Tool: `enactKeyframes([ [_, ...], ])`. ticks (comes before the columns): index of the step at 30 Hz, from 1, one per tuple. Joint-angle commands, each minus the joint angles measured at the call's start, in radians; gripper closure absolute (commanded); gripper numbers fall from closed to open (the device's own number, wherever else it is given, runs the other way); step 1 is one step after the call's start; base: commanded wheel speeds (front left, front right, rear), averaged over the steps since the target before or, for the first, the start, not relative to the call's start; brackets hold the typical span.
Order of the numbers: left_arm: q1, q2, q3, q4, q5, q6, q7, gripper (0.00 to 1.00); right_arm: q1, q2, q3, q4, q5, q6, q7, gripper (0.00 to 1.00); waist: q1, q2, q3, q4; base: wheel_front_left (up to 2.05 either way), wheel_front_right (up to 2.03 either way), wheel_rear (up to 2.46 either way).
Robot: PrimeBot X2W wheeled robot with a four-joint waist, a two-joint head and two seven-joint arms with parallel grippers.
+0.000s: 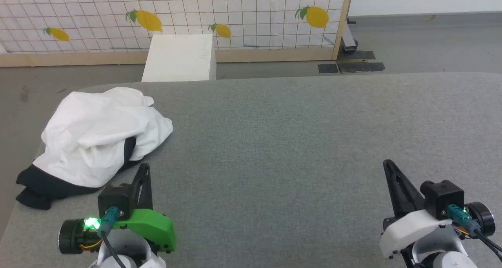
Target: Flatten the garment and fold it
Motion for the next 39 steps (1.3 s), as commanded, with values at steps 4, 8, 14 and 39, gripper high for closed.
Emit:
enactKeyframes([
  [4, 0.011, -0.003, 0.002, -0.003, 0.013, -0.001, 0.001, 1.00, -0.016, 0.000, 0.001, -0.005, -0.007, -0.002, 0.003, 1.00, 0.0000, 0.0000, 0.000, 0.000, 0.00, 0.00, 0.00],
  [8, 0.011, -0.003, 0.002, -0.003, 0.013, -0.001, 0.001, 1.00, -0.016, 0.000, 0.001, -0.005, -0.007, -0.002, 0.003, 1.00, 0.0000, 0.0000, 0.000, 0.000, 0.00, 0.00, 0.00],
  [14, 0.011, -0.003, 0.002, -0.003, 0.013, -0.001, 0.001, 1.00, -0.016, 0.000, 0.001, -0.005, -0.007, -0.002, 0.003, 1.00, 0.0000, 0.0000, 0.000, 0.000, 0.00, 0.00, 0.00],
  [39, -0.014, 0.000, -0.022, 0.022, -0.029, 0.012, -0.024, 0.00, -0.002, 0.000, -0.011, 0.003, 0.007, 0.000, -0.016, 0.00, 0.0000, 0.0000, 0.001, 0.019, 0.00, 0.00, 0.00],
])
